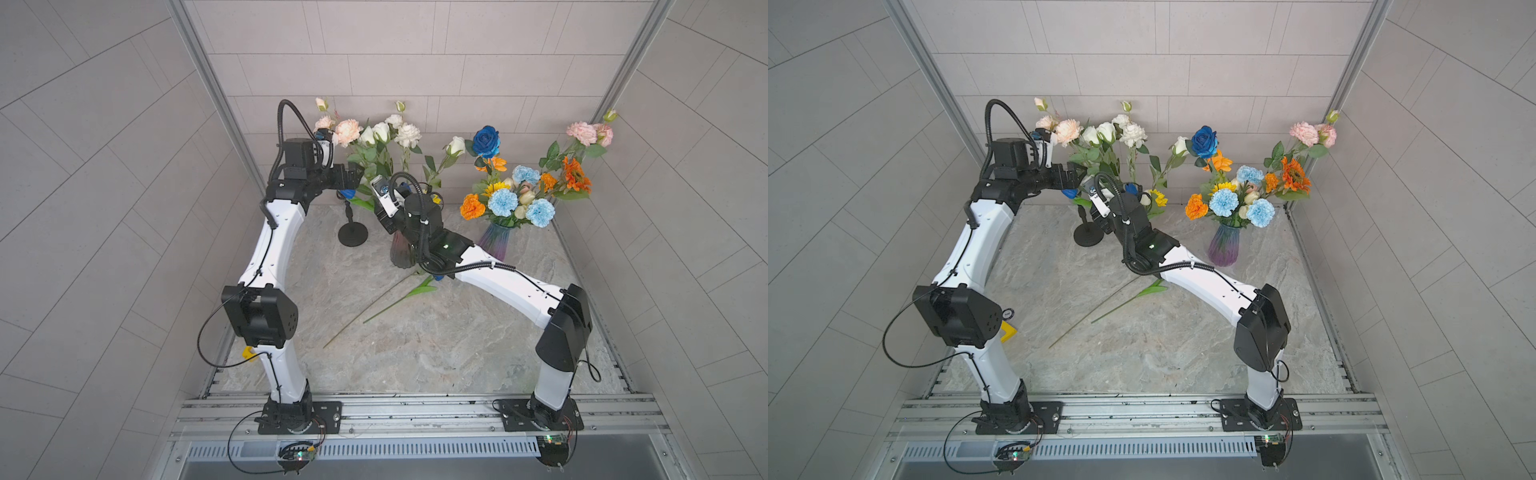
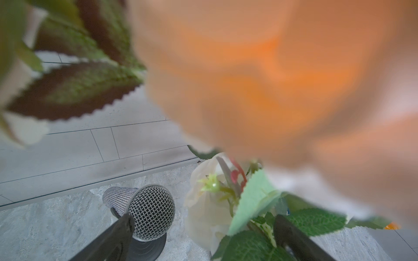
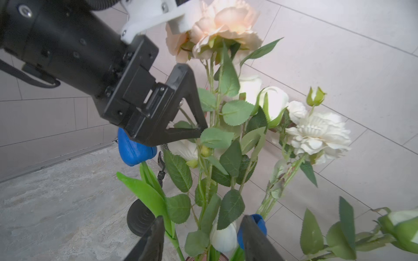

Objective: Pick out blue flowers from the vase
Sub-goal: Pick up the flower from the vase.

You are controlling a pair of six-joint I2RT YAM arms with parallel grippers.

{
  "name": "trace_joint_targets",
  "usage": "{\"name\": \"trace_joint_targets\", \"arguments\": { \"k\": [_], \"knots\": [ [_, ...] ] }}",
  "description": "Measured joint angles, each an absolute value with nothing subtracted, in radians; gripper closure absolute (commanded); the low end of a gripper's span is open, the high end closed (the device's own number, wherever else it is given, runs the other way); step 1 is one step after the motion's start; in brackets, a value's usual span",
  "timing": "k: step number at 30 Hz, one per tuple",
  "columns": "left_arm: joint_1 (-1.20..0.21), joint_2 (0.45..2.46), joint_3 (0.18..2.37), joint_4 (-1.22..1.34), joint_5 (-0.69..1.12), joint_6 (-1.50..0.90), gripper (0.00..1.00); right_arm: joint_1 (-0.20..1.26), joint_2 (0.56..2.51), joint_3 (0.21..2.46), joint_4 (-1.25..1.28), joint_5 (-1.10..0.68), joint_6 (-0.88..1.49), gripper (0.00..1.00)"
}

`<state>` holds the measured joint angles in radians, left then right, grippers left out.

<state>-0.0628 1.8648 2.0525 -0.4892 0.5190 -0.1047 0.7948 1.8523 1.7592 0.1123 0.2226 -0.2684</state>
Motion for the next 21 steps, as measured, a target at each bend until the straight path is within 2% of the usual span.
{"name": "trace_joint_targets", "arguments": {
  "k": [9, 21],
  "knots": [
    [-0.061, 1.865, 2.055, -0.495, 0.53, -0.109, 0.0, 0.801, 2.001, 1.932, 0.029, 0.12, -0.287, 0.44],
    [-0.059, 1.867, 2.061, -0.51, 0.535, -0.115, 0.0, 0.812, 2.159, 2.158, -0.062, 0.093, -0.348, 0.45]
  ]
}}
